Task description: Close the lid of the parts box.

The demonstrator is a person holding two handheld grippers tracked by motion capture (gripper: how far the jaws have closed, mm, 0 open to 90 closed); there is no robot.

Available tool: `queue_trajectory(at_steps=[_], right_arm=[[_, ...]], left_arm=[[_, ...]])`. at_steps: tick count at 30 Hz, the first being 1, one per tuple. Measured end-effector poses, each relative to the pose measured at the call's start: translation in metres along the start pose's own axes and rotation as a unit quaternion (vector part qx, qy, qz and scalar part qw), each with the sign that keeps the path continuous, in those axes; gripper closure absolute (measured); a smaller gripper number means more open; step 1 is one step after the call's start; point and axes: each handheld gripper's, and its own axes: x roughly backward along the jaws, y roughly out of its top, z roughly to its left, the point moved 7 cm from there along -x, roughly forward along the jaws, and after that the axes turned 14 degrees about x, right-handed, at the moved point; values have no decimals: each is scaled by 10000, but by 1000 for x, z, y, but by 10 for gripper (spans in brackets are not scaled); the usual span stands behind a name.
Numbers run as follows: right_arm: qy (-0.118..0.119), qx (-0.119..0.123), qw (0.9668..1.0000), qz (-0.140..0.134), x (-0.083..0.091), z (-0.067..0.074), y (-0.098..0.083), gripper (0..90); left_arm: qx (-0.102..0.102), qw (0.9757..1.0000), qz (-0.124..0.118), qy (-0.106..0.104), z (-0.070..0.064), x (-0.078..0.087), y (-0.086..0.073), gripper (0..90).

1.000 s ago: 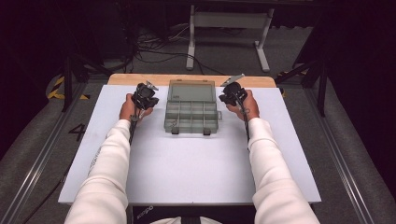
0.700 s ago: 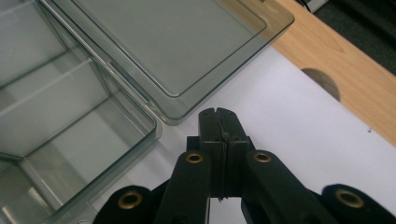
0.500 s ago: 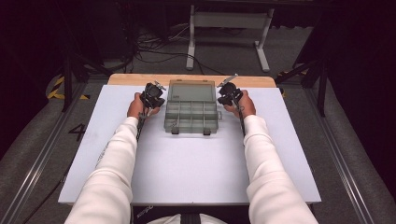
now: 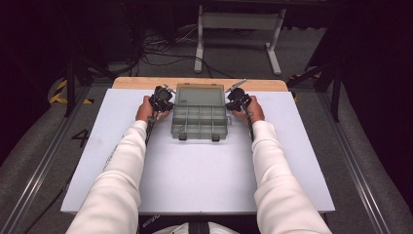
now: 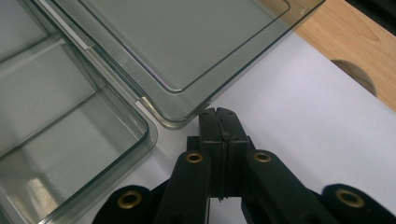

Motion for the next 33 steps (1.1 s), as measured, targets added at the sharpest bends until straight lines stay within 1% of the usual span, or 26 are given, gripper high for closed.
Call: queue_trajectory(at_steps=[1,5,7,10,13,14,15,16,18,20,22,23,25,27,28,31,33], right_arm=[[8,-14,10000,-26,0,0,0,900],[84,-50,9998,-167,-2,-3,-1,900],[115,-88,9995,-265,-3,-4,-1,900],[128,-128,9993,-333,-4,-5,-1,900],[153,-124,9993,-326,-4,-6,-1,900],[146,-147,9992,-331,-4,-6,-1,900],[150,-228,9990,-344,-5,-6,-1,900],[150,-228,9990,-344,-5,-6,-1,900],[164,-303,9987,-363,-5,-7,-1,900],[186,-335,9985,-399,-5,-7,-1,900],[197,-378,9982,-434,-6,-8,-1,900],[208,-408,9980,-443,-6,-8,-1,896],[175,-436,9977,-478,-7,-9,0,871],[128,-418,9981,-443,-8,-10,1,865],[124,-419,9981,-442,-8,-10,2,867],[124,-487,9975,-489,-9,-11,2,862],[141,-546,9970,-535,-10,-11,2,853]], left_arm=[[49,10000,-9,-30,0,0,1,899],[32,10000,19,-22,0,-3,3,898],[99,9999,21,-81,1,-4,3,895],[245,9996,-5,-116,3,-5,5,891],[269,9996,-14,-105,4,-6,6,888],[288,9995,-27,-105,4,-7,7,888],[393,9991,-45,-146,5,-8,8,883],[393,9991,-45,-146,5,-8,8,885],[485,9986,-87,-216,6,-9,8,886],[538,9982,-94,-244,7,-10,9,885],[535,9982,-128,-244,7,-10,10,885],[566,9979,-131,-270,7,-10,10,886],[605,9975,-142,-322,7,-10,9,899],[653,9971,-177,-343,8,-10,9,900],[732,9964,-196,-379,8,-10,9,900],[767,9960,-214,-413,9,-11,9,899],[794,9957,-267,-404,9,-12,9,896]])
